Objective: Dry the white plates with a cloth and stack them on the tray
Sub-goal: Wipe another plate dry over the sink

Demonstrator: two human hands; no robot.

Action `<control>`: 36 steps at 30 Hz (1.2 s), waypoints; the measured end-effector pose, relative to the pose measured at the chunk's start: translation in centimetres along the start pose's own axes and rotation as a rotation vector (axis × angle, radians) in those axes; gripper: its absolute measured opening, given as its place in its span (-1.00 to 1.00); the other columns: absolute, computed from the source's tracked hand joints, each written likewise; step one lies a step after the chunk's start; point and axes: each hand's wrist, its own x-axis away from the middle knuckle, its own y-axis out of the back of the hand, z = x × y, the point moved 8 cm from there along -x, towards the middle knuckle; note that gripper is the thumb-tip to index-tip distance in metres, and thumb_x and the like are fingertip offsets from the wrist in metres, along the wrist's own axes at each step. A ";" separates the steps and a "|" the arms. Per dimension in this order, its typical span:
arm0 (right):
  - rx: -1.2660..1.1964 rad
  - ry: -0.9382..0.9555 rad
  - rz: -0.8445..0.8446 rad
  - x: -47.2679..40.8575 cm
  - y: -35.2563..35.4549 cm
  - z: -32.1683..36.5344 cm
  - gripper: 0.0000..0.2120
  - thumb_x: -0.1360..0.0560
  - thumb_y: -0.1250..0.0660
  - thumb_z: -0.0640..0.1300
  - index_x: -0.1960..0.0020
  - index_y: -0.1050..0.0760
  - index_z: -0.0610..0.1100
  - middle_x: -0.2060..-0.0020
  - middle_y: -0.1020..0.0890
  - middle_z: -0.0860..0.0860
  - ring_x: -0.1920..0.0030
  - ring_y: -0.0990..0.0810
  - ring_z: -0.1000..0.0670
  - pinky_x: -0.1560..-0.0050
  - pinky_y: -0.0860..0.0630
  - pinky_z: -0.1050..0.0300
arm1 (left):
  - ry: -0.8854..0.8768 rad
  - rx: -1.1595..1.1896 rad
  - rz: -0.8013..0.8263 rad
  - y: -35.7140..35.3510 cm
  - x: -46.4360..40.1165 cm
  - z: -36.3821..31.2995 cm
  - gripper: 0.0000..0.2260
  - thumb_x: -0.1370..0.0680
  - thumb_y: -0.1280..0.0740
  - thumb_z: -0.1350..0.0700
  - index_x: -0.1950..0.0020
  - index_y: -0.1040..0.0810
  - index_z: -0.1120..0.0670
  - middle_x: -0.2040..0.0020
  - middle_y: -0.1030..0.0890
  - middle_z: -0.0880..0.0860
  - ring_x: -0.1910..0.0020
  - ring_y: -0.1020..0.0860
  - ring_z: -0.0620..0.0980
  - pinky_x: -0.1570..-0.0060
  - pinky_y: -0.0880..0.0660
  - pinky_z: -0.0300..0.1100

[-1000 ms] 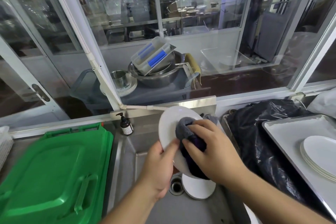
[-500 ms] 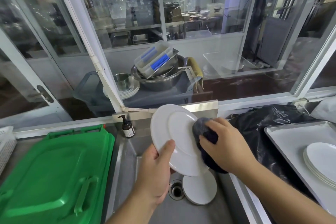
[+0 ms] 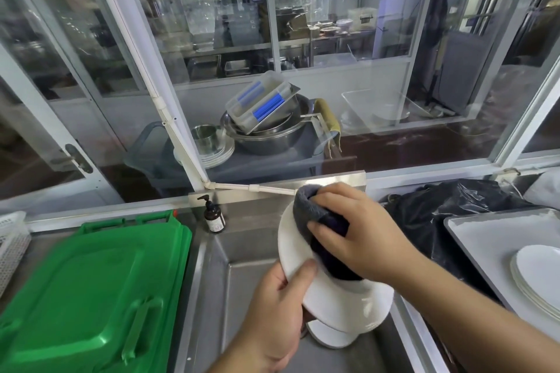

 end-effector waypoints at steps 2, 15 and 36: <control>0.050 -0.021 -0.036 -1.1 0.4 -0.6 -0.82 -0.53 -0.40 0.00 -0.06 -0.65 -0.06 -0.04 -0.60 0.12 -0.04 -0.55 0.09 -0.04 -0.44 0.24 | -0.065 -0.091 0.021 0.0 -0.1 -0.3 -0.85 -0.61 -0.40 0.18 -0.15 -0.71 0.12 -0.10 -0.74 0.21 -0.11 -0.71 0.17 -0.03 -0.63 0.02; -0.165 -0.794 -0.052 1.9 0.9 -8.5 -0.80 -0.66 -0.24 0.04 -0.13 -0.50 -0.08 0.00 -0.65 -0.05 -0.03 -0.59 -0.13 -0.20 -0.54 -0.17 | -0.261 -0.293 -0.035 1.4 -0.4 -3.1 -0.64 -0.53 -0.39 -0.09 -0.26 -0.63 0.03 -0.16 -0.74 0.00 -0.20 -0.68 0.01 -0.26 -0.58 0.15; -1.014 -1.118 -0.236 6.5 -1.0 -6.9 -0.79 -0.68 -0.31 -0.13 -0.27 -0.62 -0.10 -0.06 -0.73 -0.25 -0.03 -0.73 -0.35 0.12 -0.71 -0.26 | -0.591 -1.355 0.018 0.2 -1.5 -4.6 -0.59 -0.66 -0.24 -0.17 0.22 -0.45 0.10 0.43 -0.37 -0.06 0.42 -0.43 -0.06 0.39 -0.24 -0.14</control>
